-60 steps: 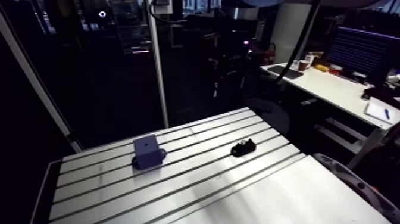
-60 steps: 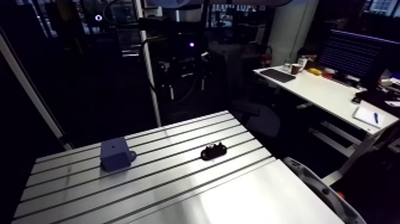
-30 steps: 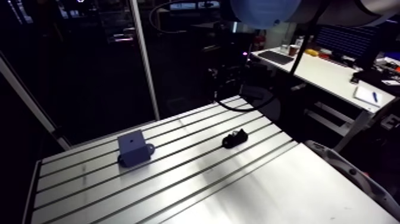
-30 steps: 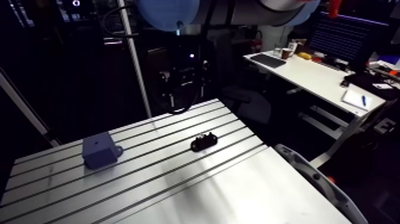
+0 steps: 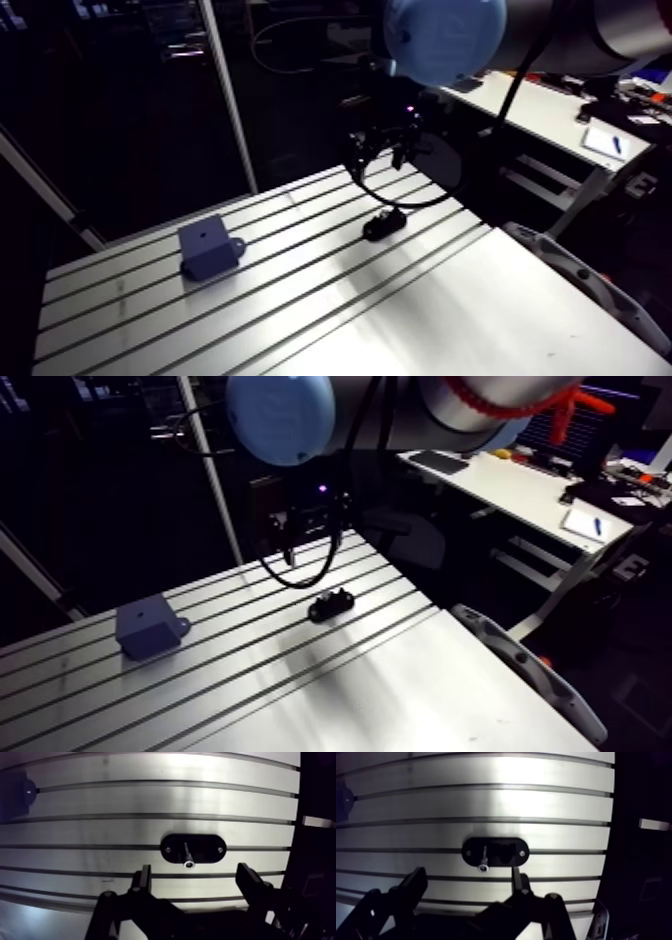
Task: Pick up the M10 bolt and insert it into the hole until fully seated.
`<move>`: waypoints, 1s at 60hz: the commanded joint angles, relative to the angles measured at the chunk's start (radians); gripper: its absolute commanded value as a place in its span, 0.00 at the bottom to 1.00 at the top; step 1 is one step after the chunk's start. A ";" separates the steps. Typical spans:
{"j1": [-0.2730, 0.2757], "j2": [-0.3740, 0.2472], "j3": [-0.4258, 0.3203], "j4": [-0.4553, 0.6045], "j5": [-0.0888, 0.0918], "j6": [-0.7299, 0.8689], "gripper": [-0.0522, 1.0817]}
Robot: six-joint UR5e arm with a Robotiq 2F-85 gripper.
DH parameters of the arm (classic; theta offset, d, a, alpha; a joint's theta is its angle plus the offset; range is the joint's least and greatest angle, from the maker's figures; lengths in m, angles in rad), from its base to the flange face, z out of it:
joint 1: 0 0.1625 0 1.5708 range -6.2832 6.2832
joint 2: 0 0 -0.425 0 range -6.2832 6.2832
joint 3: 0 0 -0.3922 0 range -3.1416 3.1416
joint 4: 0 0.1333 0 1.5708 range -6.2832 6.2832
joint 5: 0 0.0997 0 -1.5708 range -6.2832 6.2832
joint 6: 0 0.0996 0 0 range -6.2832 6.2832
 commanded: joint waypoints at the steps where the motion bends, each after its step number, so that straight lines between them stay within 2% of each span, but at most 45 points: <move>1: -0.019 0.021 0.029 -0.038 0.002 -0.002 0.24; 7: -0.020 0.023 0.034 -0.043 0.002 -0.002 0.26; 19: -0.021 0.035 0.037 -0.043 0.002 -0.002 0.37; 60: -0.026 0.064 0.071 -0.066 0.001 -0.022 0.47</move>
